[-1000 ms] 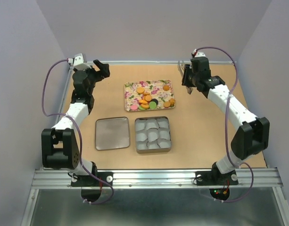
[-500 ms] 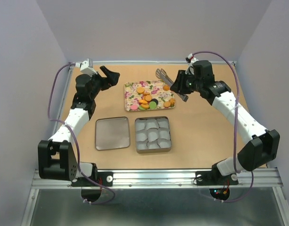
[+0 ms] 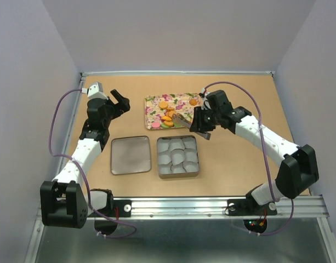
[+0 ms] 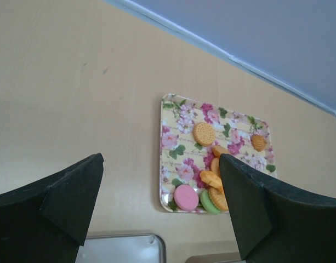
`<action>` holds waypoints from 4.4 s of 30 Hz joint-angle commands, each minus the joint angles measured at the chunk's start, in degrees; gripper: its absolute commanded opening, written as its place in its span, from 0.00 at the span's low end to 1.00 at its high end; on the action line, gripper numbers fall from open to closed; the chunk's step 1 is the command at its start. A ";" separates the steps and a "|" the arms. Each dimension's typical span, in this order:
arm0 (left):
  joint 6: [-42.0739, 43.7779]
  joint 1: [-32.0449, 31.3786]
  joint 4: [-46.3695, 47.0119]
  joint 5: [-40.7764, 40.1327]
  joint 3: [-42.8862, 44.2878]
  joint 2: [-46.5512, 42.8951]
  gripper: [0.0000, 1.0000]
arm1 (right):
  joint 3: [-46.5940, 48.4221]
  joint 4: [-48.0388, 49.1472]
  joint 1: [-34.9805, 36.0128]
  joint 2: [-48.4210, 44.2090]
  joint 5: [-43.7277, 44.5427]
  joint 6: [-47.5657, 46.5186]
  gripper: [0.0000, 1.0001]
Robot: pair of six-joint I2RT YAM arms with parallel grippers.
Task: Pack the cookies
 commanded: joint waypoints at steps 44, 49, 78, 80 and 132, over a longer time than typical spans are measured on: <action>15.14 0.13 -16.76 -13.60 6.22 -9.00 0.99 | 24.32 -0.09 1.44 21.35 8.82 -1.10 0.53; 15.23 0.22 -16.67 -13.69 6.31 -8.91 0.99 | 24.76 -0.27 1.44 22.40 7.76 -0.66 0.53; 15.23 0.66 -16.49 -13.59 6.48 -8.03 0.99 | 25.82 -1.32 2.41 24.16 10.66 -0.05 0.45; 14.97 0.75 -16.67 -14.91 6.66 -7.94 0.99 | 27.31 -1.67 2.50 23.99 11.54 -0.31 0.45; 10.83 1.10 -6.91 -8.68 -0.64 -18.49 0.98 | -11.09 -6.16 10.76 -17.32 1.08 11.29 0.42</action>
